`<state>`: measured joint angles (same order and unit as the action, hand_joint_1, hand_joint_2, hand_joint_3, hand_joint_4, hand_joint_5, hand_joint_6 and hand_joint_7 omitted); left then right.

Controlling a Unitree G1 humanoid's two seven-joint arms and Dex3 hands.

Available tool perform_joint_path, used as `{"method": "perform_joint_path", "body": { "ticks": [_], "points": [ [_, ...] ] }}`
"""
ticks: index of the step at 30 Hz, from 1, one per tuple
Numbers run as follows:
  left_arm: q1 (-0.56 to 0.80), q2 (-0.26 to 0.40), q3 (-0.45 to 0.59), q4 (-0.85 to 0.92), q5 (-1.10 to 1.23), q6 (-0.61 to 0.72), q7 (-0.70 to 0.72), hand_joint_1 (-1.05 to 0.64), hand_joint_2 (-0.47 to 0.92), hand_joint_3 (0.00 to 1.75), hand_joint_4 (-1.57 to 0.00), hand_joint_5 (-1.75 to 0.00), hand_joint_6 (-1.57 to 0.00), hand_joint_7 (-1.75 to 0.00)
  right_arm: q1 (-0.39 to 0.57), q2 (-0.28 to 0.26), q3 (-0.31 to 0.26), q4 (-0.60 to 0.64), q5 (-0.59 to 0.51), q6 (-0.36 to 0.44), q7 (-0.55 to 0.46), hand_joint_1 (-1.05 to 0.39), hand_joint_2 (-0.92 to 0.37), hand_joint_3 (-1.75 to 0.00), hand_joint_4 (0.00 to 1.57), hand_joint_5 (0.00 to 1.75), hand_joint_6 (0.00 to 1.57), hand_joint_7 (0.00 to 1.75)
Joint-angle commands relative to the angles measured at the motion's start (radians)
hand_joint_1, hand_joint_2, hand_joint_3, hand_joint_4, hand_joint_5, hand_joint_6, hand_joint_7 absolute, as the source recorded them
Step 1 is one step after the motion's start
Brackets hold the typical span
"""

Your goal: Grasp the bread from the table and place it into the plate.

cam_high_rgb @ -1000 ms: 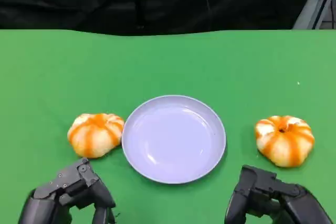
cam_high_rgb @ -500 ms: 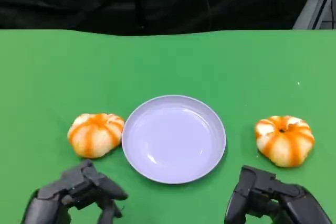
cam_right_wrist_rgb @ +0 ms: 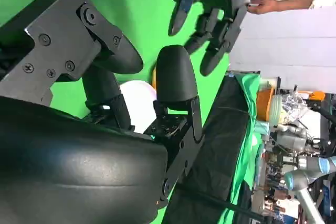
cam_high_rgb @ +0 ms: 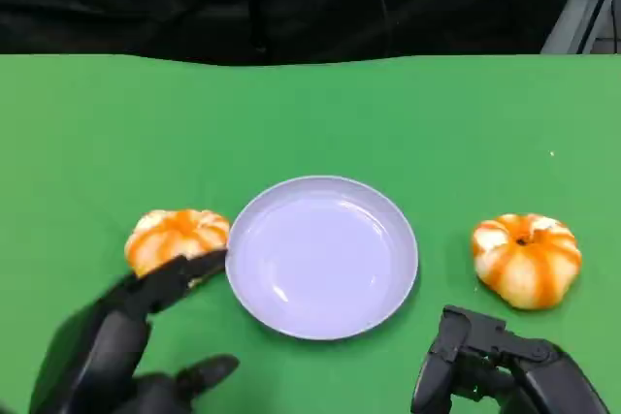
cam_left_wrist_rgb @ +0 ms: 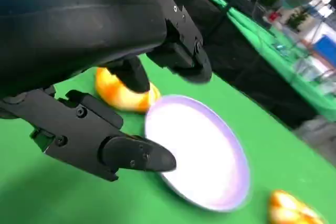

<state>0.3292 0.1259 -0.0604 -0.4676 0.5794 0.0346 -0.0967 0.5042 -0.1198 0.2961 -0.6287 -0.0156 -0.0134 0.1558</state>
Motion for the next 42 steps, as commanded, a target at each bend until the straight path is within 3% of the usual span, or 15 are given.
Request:
{"method": "perform_joint_path", "body": {
  "ticks": [1,10,20,24,25,30,33,34,35,36,37,38,39,40,42],
  "points": [
    [-0.119,0.060,-0.047,0.018,0.176,0.106,-0.030,-0.53,0.92,0.16,0.00,-0.64,-0.32,0.00,0.000,0.001,0.007,0.002,-0.013,-0.001,-0.010,0.00,-0.32,-1.41,0.69,1.74,0.67,1.55],
    [-0.358,0.138,-0.157,0.247,0.405,0.223,-0.061,-0.55,0.92,0.11,0.00,-0.55,-0.33,-0.01,0.023,0.003,0.026,-0.008,-0.016,-0.004,-0.018,-0.01,-0.30,-1.42,0.69,1.73,0.67,1.54],
    [-0.536,0.150,-0.248,0.566,0.423,0.275,-0.043,-0.57,0.92,0.06,-0.05,-0.53,-0.35,-0.01,0.037,0.005,0.046,-0.036,-0.029,0.020,-0.033,-0.04,-0.31,-1.40,0.70,1.72,0.69,1.53],
    [-0.551,0.155,-0.262,0.593,0.413,0.280,-0.027,-0.58,0.92,0.05,-0.06,-0.51,-0.36,-0.01,0.037,0.004,0.047,-0.037,-0.031,0.020,-0.035,-0.04,-0.30,-1.42,0.70,1.71,0.69,1.53],
    [-0.592,0.147,-0.281,0.685,0.413,0.279,-0.026,-0.58,0.92,0.05,-0.07,-0.49,-0.36,-0.01,0.036,0.005,0.050,-0.036,-0.032,0.019,-0.035,-0.04,-0.29,-1.42,0.70,1.71,0.69,1.53],
    [-0.717,0.119,-0.305,1.014,0.334,0.273,-0.033,-0.53,0.92,0.05,-0.15,-0.36,-0.37,-0.01,0.037,0.006,0.057,-0.029,-0.031,0.010,-0.036,-0.02,-0.29,-1.42,0.71,1.71,0.69,1.52],
    [-0.723,0.132,-0.274,1.112,0.230,0.170,0.023,-0.25,0.92,0.05,-0.46,-0.27,-0.55,-0.02,0.041,0.006,0.061,-0.032,-0.035,0.011,-0.039,0.00,-0.29,-1.42,0.71,1.70,0.69,1.52],
    [-0.704,0.148,-0.269,1.131,0.213,0.077,0.136,-0.23,0.92,0.05,-0.65,-0.36,-0.69,-0.09,0.045,0.005,0.062,-0.040,-0.035,0.017,-0.039,0.00,-0.29,-1.41,0.70,1.70,0.69,1.52],
    [-0.687,0.161,-0.265,1.140,0.201,0.000,0.235,-0.21,0.91,0.05,-0.80,-0.91,-0.93,-0.22,0.049,0.004,0.064,-0.046,-0.035,0.021,-0.040,0.01,-0.30,-1.40,0.70,1.70,0.69,1.52],
    [-0.676,0.171,-0.263,1.152,0.192,-0.058,0.309,-0.19,0.91,0.07,-0.84,-1.31,-1.05,-0.41,0.051,0.003,0.065,-0.050,-0.036,0.023,-0.041,0.02,-0.31,-1.39,0.69,1.70,0.69,1.52],
    [-0.664,0.175,-0.255,1.147,0.184,-0.102,0.384,-0.18,0.89,0.11,-0.86,-1.52,-1.05,-0.61,0.052,0.002,0.065,-0.055,-0.036,0.027,-0.041,0.02,-0.32,-1.39,0.69,1.71,0.69,1.52],
    [-0.661,0.176,-0.252,1.148,0.177,-0.123,0.426,-0.16,0.74,0.51,-0.88,-1.65,-0.86,-1.26,0.052,0.001,0.065,-0.057,-0.036,0.030,-0.041,0.01,-0.32,-1.38,0.69,1.71,0.68,1.52],
    [-0.662,0.174,-0.249,1.144,0.180,-0.133,0.483,-0.15,0.61,0.78,-0.89,-1.70,-0.78,-1.50,0.052,0.001,0.064,-0.057,-0.032,0.030,-0.040,0.01,-0.33,-1.38,0.69,1.71,0.68,1.52],
    [-0.666,0.174,-0.251,1.141,0.192,-0.142,0.548,-0.13,0.52,0.96,-0.90,-1.73,-0.73,-1.64,0.050,0.001,0.063,-0.053,-0.029,0.027,-0.039,0.00,-0.33,-1.38,0.69,1.71,0.68,1.52],
    [-0.678,0.173,-0.253,1.138,0.213,-0.142,0.649,-0.10,0.44,1.09,-0.93,-1.74,-0.71,-1.72,0.047,0.001,0.061,-0.045,-0.024,0.020,-0.038,-0.01,-0.33,-1.37,0.69,1.72,0.68,1.52]
  ]
}}
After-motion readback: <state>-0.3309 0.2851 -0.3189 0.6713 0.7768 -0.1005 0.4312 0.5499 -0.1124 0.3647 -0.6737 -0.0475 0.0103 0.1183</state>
